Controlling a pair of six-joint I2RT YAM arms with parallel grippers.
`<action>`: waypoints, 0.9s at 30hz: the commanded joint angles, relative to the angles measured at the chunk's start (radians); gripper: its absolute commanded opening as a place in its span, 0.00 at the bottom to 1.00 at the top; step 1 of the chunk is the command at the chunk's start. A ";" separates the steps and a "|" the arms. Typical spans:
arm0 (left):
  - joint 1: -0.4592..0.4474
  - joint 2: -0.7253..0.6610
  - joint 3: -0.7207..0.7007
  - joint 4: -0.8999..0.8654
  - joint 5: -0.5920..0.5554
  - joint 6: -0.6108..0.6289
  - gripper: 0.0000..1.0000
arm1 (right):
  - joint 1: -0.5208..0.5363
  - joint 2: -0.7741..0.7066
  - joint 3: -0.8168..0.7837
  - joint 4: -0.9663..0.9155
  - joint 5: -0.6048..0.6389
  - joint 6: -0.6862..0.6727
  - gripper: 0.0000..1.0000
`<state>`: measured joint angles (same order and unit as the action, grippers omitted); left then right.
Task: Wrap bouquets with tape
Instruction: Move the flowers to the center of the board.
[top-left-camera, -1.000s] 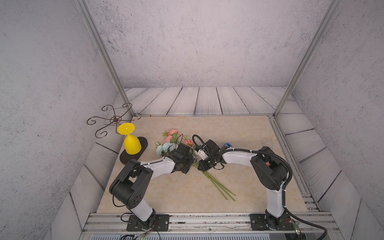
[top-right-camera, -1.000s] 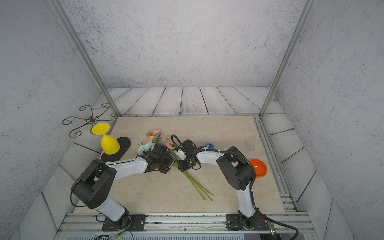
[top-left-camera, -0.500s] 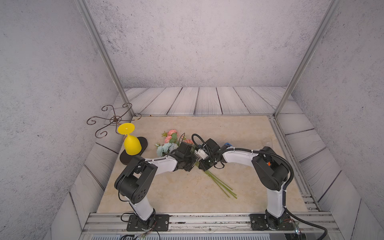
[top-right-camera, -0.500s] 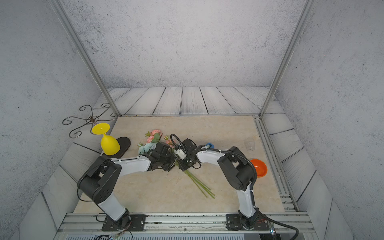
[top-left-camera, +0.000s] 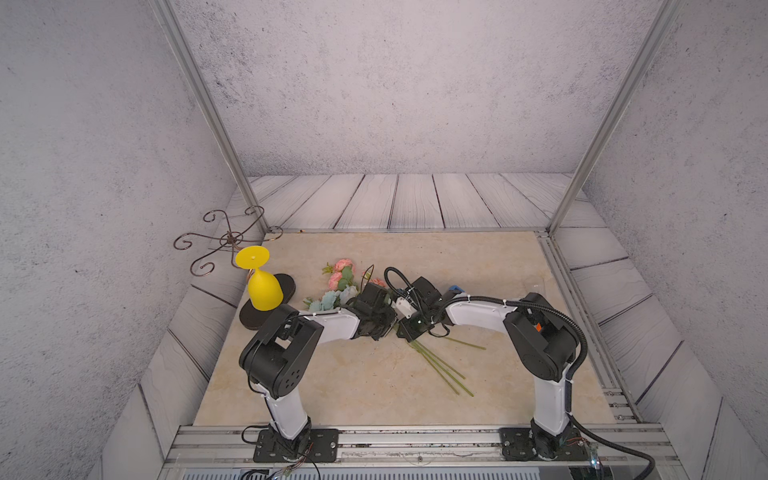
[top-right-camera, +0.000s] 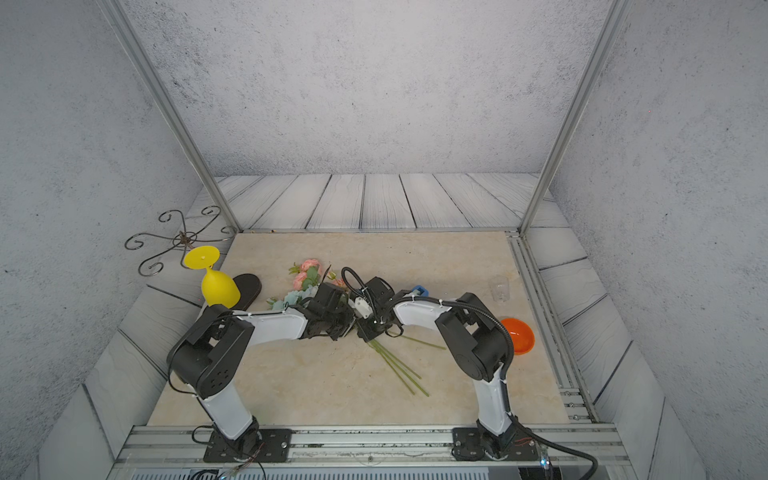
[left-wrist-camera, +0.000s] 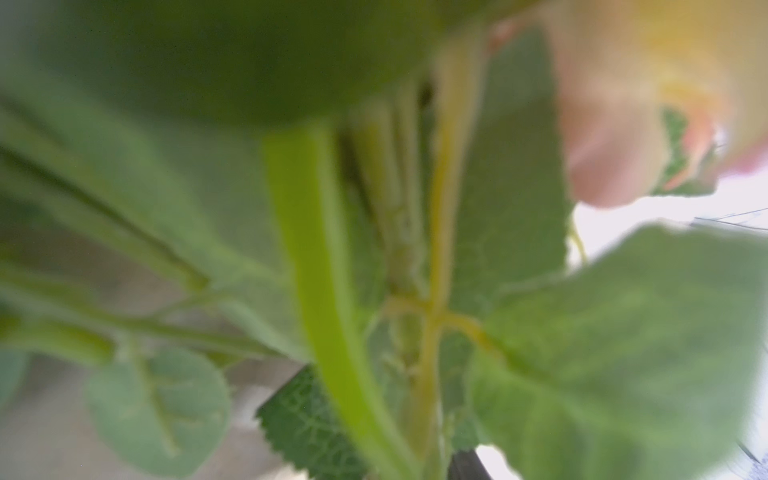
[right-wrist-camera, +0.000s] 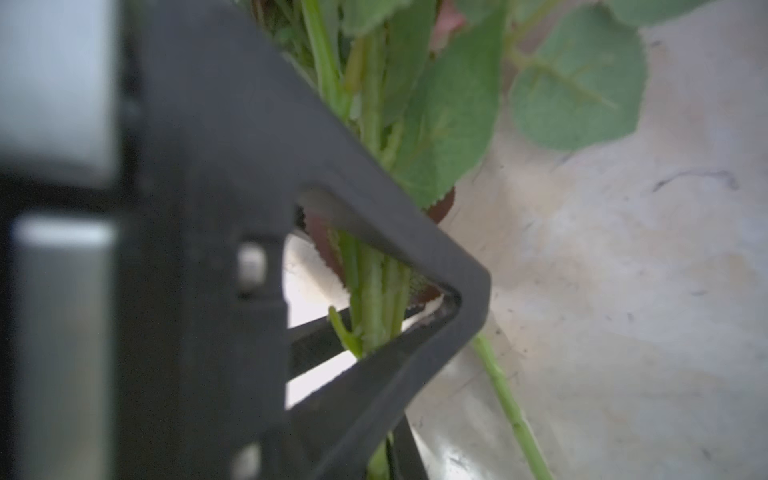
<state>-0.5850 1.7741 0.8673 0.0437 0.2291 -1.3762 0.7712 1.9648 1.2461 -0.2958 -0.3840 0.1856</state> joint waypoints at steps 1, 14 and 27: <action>0.000 0.073 -0.030 -0.222 -0.052 0.020 0.25 | -0.004 -0.045 -0.007 -0.021 -0.002 -0.005 0.20; -0.003 0.095 0.030 -0.309 -0.060 0.086 0.00 | -0.099 -0.304 -0.198 0.002 0.220 -0.019 0.55; -0.097 0.186 0.218 -0.373 0.036 0.195 0.00 | -0.176 -0.394 -0.293 0.070 0.135 0.038 0.59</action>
<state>-0.6487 1.8759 1.0698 -0.1905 0.2382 -1.2331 0.6247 1.6714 1.0130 -0.2512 -0.2447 0.1768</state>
